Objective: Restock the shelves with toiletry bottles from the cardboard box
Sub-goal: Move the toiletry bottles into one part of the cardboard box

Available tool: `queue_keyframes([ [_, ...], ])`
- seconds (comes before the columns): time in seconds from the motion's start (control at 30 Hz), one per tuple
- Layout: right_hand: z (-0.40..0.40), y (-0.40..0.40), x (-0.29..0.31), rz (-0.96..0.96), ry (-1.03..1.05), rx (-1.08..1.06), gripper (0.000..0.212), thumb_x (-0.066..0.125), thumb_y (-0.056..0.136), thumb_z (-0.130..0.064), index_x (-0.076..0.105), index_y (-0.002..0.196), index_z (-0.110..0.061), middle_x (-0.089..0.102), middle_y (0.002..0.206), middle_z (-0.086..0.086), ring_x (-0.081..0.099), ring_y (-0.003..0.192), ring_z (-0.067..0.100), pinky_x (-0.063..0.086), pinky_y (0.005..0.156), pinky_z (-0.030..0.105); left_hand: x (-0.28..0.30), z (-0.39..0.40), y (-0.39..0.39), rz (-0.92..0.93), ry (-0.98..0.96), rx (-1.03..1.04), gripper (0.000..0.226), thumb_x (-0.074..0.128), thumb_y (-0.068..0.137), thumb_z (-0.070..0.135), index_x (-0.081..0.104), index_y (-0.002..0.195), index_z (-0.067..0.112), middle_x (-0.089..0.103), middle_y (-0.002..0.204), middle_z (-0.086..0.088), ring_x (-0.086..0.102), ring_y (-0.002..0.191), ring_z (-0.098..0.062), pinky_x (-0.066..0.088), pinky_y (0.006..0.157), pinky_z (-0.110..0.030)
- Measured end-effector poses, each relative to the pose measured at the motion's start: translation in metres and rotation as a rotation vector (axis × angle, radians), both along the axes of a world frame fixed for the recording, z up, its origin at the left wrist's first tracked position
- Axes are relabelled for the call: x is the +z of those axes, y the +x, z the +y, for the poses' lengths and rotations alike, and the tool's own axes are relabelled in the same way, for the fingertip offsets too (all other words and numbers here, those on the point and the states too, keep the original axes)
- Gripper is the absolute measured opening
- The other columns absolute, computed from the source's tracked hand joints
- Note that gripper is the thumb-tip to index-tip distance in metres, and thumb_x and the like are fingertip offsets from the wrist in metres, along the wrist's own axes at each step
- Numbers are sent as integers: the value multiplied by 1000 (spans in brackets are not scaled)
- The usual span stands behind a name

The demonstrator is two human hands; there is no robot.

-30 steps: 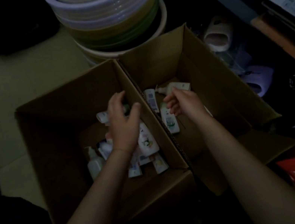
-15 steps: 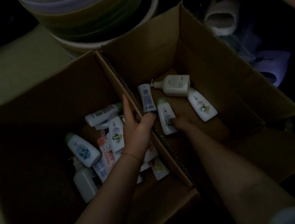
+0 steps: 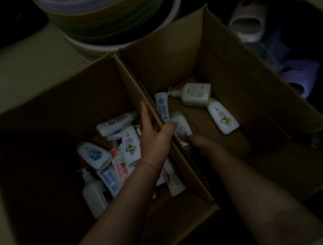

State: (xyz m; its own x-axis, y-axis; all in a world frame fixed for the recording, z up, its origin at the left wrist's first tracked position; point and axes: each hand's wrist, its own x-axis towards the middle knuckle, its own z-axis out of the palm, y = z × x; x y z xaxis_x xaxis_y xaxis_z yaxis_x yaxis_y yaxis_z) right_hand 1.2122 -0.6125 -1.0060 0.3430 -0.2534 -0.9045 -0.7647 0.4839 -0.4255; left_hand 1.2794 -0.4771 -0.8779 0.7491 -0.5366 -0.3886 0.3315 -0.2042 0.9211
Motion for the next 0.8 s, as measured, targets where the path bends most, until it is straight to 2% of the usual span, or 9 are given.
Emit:
queue_keyframes([
  [0.07,-9,-2,27,-127,40,-94,33,62,95,-23,58,121,-3,65,101,10,64,83,20,55,51,22,4,-2,0,9,22,2,86,63,93,18,10,155,45,49,144,4,61,110,-7,54,91,-33],
  [0.23,-7,-8,129,-557,11,-232,41,57,96,-13,50,137,-12,63,130,11,63,112,24,54,90,40,28,1,-1,79,92,-32,106,73,70,58,10,155,46,35,156,4,45,135,-20,44,108,-43],
  [0.33,11,-9,177,-652,-162,-115,35,60,96,-15,56,130,-21,68,124,5,66,110,21,53,93,40,43,10,7,244,31,53,86,60,83,68,32,153,27,46,151,0,52,129,-20,50,97,-39],
  [0.4,24,-8,200,-647,-257,3,31,60,96,-21,60,127,-21,69,122,3,66,111,19,54,94,34,52,18,18,323,-41,219,70,50,88,65,47,143,21,57,139,-5,57,123,-22,52,94,-42],
  [0.47,32,-8,217,-600,-295,156,28,50,100,-35,68,117,-23,70,117,-2,64,111,14,52,89,28,56,28,26,319,-117,320,73,58,79,67,50,137,23,61,130,-5,60,117,-24,53,91,-42],
  [0.57,28,-8,217,-525,-366,248,46,38,102,-46,77,94,-23,74,105,-4,64,105,16,45,89,32,45,39,30,221,35,400,68,75,81,43,45,139,24,59,125,-8,62,109,-28,55,88,-43],
  [0.63,18,-8,205,-495,-383,153,43,41,102,-40,76,93,-16,74,96,-2,66,96,16,47,84,32,31,45,29,96,209,359,71,75,82,33,39,142,22,56,129,-10,59,113,-30,52,95,-47],
  [0.73,-12,-12,163,-341,-459,37,30,46,101,-30,71,92,-16,69,89,-3,62,86,13,45,72,29,24,37,24,53,266,251,98,71,75,55,24,155,24,41,152,-6,43,137,-28,37,113,-50],
  [0.8,-40,-18,121,-180,-504,33,24,49,96,-33,68,89,-22,69,99,3,61,94,19,47,82,35,30,18,18,-30,244,191,89,65,89,49,15,158,25,23,162,-5,27,147,-25,26,119,-45],
])
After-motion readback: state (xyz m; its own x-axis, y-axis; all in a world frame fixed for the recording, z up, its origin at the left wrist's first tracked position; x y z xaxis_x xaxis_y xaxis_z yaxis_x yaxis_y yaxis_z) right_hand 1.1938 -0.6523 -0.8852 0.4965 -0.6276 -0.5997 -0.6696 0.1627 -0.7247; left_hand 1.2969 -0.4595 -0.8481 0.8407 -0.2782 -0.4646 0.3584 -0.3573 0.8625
